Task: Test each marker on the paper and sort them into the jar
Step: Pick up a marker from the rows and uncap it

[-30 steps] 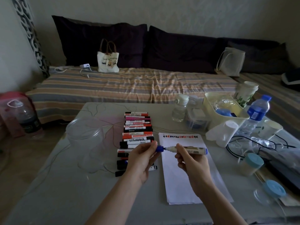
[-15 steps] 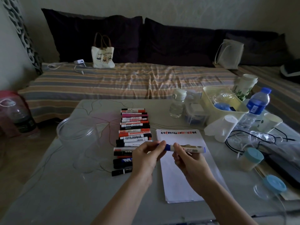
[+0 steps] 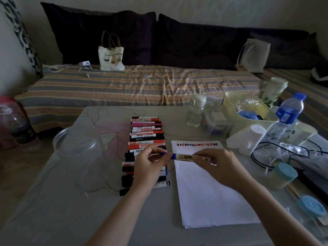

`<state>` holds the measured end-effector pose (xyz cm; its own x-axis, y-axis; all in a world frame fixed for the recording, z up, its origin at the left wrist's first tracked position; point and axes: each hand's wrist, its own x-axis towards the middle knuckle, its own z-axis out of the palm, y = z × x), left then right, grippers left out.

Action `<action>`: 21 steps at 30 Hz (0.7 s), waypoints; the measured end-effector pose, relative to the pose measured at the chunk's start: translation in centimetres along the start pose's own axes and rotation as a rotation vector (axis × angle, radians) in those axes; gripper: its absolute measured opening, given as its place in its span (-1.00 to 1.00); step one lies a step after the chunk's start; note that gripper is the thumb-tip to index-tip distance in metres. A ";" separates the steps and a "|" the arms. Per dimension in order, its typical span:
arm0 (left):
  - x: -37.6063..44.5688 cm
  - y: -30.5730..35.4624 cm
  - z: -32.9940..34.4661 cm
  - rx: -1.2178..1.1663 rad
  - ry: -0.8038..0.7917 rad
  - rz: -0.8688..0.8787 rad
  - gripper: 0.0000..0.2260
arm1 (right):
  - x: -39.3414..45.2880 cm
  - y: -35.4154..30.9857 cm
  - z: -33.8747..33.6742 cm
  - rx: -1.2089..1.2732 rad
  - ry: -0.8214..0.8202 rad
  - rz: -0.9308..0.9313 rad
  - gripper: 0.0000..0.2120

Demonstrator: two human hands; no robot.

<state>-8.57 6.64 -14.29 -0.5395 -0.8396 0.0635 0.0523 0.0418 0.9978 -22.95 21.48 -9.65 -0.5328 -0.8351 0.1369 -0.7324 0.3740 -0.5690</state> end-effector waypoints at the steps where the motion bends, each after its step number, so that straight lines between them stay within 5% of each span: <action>1: 0.2 -0.3 0.0 0.012 -0.006 -0.001 -0.89 | 0.7 -0.2 0.2 -0.064 -0.039 -0.039 -0.86; 4: 0.9 -1.3 0.1 0.110 -0.034 0.037 -0.86 | 2.7 0.2 1.9 -0.190 -0.113 -0.072 -0.82; 8: 1.9 -2.7 -0.8 0.584 -0.048 0.267 -0.72 | 6.8 5.3 4.6 -0.225 0.105 0.031 -0.83; 12: 2.5 -3.9 -1.9 0.869 -0.155 0.369 -0.77 | 12.3 8.3 6.1 -0.272 0.219 0.069 -0.88; 21: 3.6 -5.2 -4.8 0.927 -0.188 0.331 -0.86 | 17.0 9.5 9.6 -0.397 0.023 0.128 -0.70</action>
<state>-6.72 0.80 -19.36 -0.7447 -0.6132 0.2633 -0.4082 0.7308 0.5472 -34.91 6.95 -20.52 -0.6358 -0.7645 0.1061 -0.7642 0.6041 -0.2262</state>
